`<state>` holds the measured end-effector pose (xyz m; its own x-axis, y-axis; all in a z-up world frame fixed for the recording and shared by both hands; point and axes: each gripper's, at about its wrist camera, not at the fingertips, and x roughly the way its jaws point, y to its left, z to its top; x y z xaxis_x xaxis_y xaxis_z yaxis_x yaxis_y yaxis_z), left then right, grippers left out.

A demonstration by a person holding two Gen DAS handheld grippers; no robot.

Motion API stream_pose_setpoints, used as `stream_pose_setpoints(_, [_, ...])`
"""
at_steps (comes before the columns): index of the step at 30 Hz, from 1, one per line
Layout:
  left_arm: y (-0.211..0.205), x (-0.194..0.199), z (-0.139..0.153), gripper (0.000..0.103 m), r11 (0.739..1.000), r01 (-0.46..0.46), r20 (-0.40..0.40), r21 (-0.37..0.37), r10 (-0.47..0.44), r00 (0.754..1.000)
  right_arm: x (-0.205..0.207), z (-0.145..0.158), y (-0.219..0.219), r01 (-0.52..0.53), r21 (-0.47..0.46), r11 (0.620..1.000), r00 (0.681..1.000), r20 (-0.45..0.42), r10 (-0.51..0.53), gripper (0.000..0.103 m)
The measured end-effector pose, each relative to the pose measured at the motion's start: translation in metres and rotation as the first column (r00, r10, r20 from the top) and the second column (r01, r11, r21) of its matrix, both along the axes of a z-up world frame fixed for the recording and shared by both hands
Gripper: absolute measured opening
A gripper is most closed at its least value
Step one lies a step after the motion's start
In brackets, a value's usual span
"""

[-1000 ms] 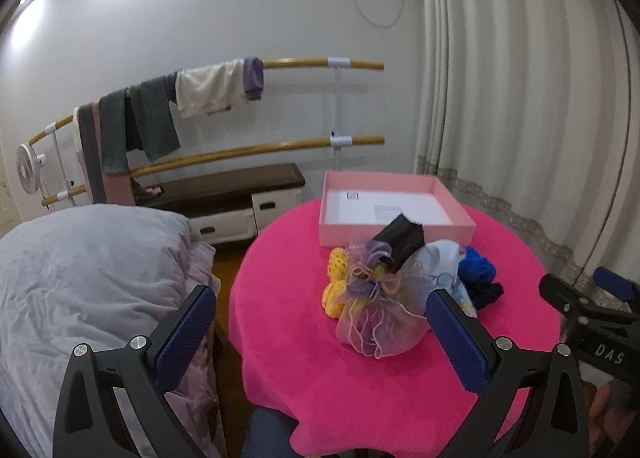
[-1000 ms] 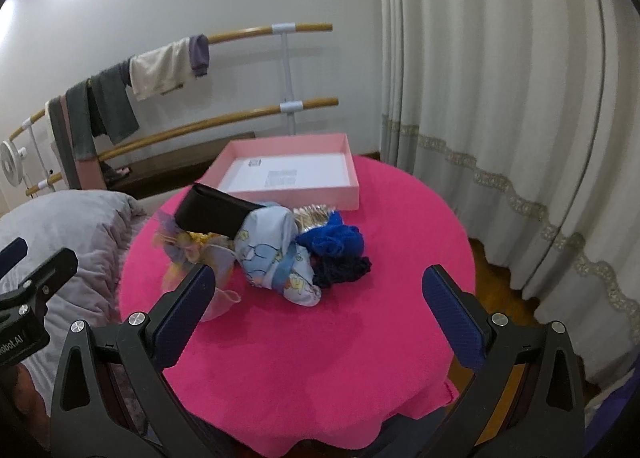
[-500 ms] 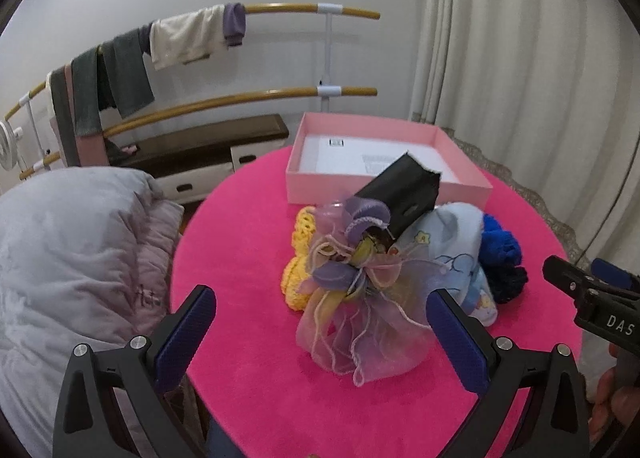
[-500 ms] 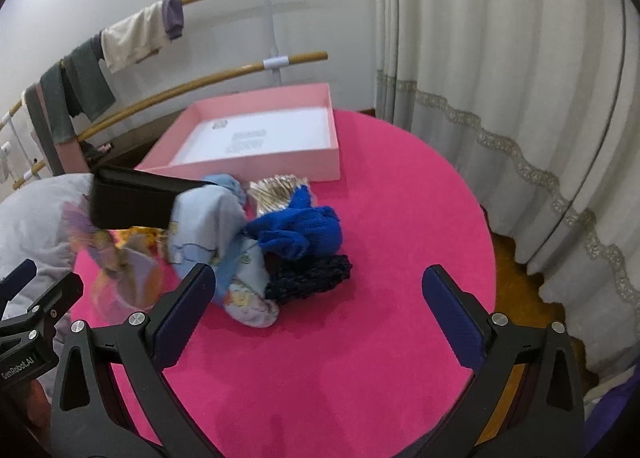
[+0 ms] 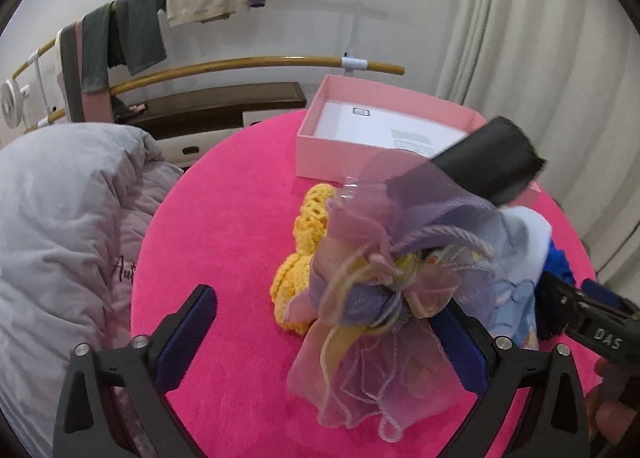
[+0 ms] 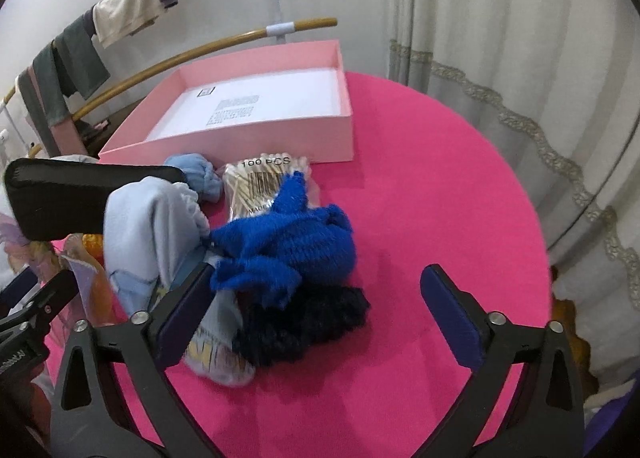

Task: Organize soft objects
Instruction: 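Grasp the lilac organza pouch with the left tool while the right tool grasps the blue knitted scrunchie, then carry the organza pouch into the pink box with the left tool while the right tool drops the blue scrunchie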

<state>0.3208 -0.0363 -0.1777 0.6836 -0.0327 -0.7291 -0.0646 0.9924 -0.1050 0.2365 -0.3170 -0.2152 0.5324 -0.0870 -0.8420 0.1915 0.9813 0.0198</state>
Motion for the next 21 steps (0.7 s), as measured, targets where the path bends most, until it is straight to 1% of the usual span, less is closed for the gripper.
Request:
stream_pose_setpoints(1, [0.003,0.005,-0.003,0.092,1.0,-0.003,-0.007,-0.013,0.003,1.0,0.003,-0.003,0.0,-0.007,0.006,1.0,1.0,-0.004,0.007,0.091])
stream_pose_setpoints(2, [0.005,0.006,-0.003,0.084,1.0,-0.003,-0.013,-0.02,0.002,1.0,0.007,-0.006,0.0,-0.016,0.01,1.0,1.0,-0.011,0.016,0.08])
stream_pose_setpoints(3, [0.008,0.01,-0.005,0.076,0.999,0.001,-0.022,-0.032,-0.001,1.0,0.01,-0.009,-0.001,-0.022,0.013,1.0,1.0,-0.017,0.023,0.067])
stream_pose_setpoints(4, [0.011,0.012,-0.007,0.073,0.999,0.003,-0.027,-0.038,-0.004,1.0,0.012,-0.011,-0.001,-0.029,0.023,0.999,0.999,-0.022,0.029,0.061])
stream_pose_setpoints(5, [0.013,0.015,-0.009,0.066,0.999,0.003,-0.035,-0.041,-0.005,0.999,0.012,-0.014,-0.003,-0.033,0.04,0.999,0.999,-0.022,0.034,0.053])
stream_pose_setpoints(6, [0.014,0.016,-0.011,0.062,0.999,0.004,-0.042,-0.04,-0.005,0.999,0.012,-0.014,-0.004,-0.034,0.052,0.998,0.999,-0.018,0.035,0.05])
stream_pose_setpoints(7, [0.016,0.016,-0.011,0.061,0.999,0.005,-0.047,-0.042,-0.007,0.999,0.01,-0.013,-0.006,-0.035,0.06,0.998,0.999,-0.004,0.035,0.049])
stream_pose_setpoints(9, [0.018,0.014,-0.013,0.054,0.999,0.013,-0.045,-0.049,-0.015,0.999,0.006,-0.011,-0.009,-0.037,0.07,0.997,0.999,0.014,0.036,0.047])
stream_pose_setpoints(10, [0.018,0.012,-0.014,0.053,0.999,0.016,-0.044,-0.046,-0.018,0.999,0.003,-0.008,-0.011,-0.039,0.079,0.996,0.999,0.027,0.037,0.047])
stream_pose_setpoints(11, [0.019,0.01,-0.015,0.047,0.999,0.019,-0.041,-0.037,-0.021,0.999,0.0,-0.006,-0.012,-0.038,0.084,0.996,0.999,0.038,0.035,0.047])
stream_pose_setpoints(12, [0.019,0.007,-0.015,0.046,0.999,0.026,-0.04,-0.027,-0.028,0.999,-0.003,-0.002,-0.014,-0.032,0.089,0.996,0.998,0.05,0.028,0.047])
stream_pose_setpoints(15, [0.02,-0.005,-0.016,0.043,0.999,0.039,-0.027,-0.011,-0.039,0.999,-0.013,0.005,-0.02,-0.017,0.122,0.992,0.997,0.074,0.008,0.047])
stream_pose_setpoints(18, [0.016,-0.022,-0.012,0.042,0.999,0.043,-0.009,-0.008,-0.043,0.999,-0.022,0.014,-0.021,-0.011,0.119,0.993,0.995,0.097,-0.001,0.047])
stream_pose_setpoints(21, [0.019,-0.033,-0.009,0.04,0.999,0.043,0.007,-0.019,-0.043,0.999,-0.029,0.022,-0.021,-0.007,0.117,0.993,0.994,0.112,-0.006,0.048])
